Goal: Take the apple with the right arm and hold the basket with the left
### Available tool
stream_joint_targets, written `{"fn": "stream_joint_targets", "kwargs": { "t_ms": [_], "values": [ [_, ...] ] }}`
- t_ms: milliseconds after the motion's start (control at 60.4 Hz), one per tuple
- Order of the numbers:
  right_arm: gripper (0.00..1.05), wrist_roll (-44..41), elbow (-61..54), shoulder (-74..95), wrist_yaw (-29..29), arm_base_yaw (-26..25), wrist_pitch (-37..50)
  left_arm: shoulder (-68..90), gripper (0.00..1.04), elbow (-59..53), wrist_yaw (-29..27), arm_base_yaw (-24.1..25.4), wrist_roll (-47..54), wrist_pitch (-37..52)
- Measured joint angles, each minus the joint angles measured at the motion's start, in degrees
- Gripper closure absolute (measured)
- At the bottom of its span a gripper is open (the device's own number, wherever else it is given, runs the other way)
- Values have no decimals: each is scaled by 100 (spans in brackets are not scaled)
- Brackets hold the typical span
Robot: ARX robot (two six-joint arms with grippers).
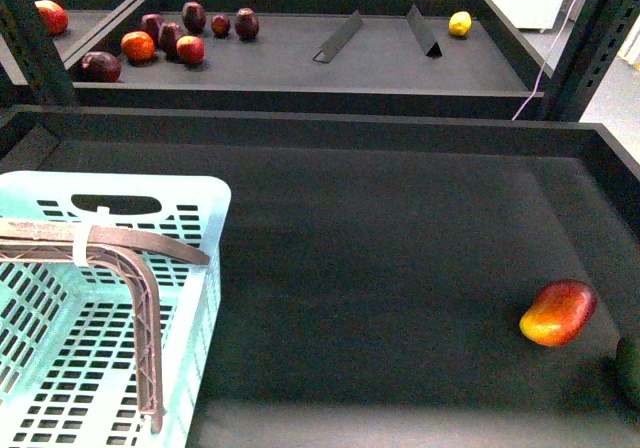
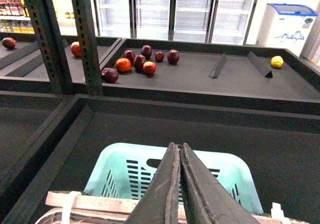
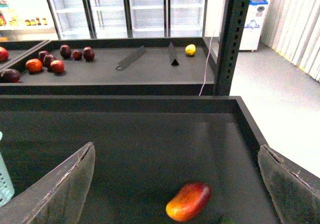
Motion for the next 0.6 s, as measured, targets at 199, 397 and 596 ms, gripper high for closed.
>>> {"fn": "stream_joint_targets", "kwargs": {
  "t_ms": [199,397,596],
  "values": [
    [9,0,0,0,2,0,0,-608,102,-398,4,2,31,-175],
    [9,0,0,0,4,0,-2,-1633,102,-437,4,4,46,-1115],
    [9,0,0,0,4,0,-2,-2356,102,-439,2,4,46,-1801]
  ]
}}
